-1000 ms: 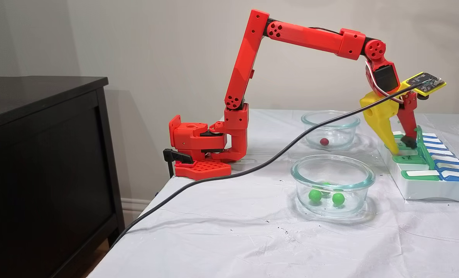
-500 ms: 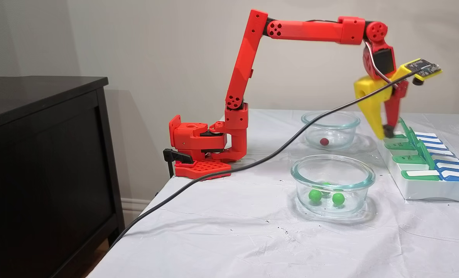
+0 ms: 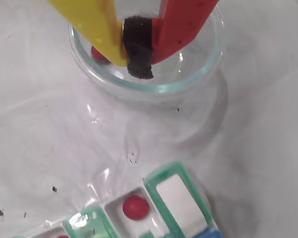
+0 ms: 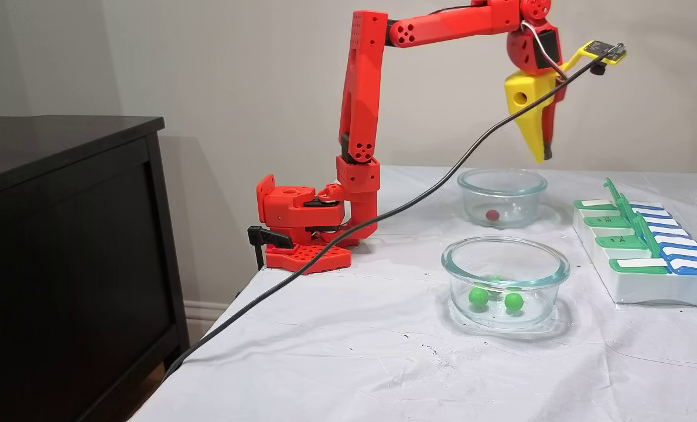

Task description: Sort medicines into box.

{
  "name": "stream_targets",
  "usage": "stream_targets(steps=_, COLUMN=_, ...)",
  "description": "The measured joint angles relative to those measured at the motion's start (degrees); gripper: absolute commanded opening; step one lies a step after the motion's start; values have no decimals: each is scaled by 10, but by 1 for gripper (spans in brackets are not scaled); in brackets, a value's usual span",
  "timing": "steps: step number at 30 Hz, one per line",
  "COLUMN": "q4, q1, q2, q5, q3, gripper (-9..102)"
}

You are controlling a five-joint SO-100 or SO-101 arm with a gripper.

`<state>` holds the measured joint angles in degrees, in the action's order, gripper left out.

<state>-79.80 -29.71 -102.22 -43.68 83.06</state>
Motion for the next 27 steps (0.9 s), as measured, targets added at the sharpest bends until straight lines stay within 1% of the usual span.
stream_targets(steps=9, q4=1, q1=-50, q2=-21, q5=-29, q3=81, gripper=1)
stream_targets(steps=14, q4=-11, q1=-52, q2=-21, q5=-47, q3=83, gripper=7)
stream_targets(steps=15, q4=-18, q1=-50, q2=-21, q5=-54, q3=83, gripper=11)
stream_targets(steps=17, q4=-19, q1=-46, q2=-21, q5=-60, q3=83, gripper=13)
stream_targets(steps=27, q4=-27, q1=-34, q2=-7, q5=-88, q3=95, gripper=11)
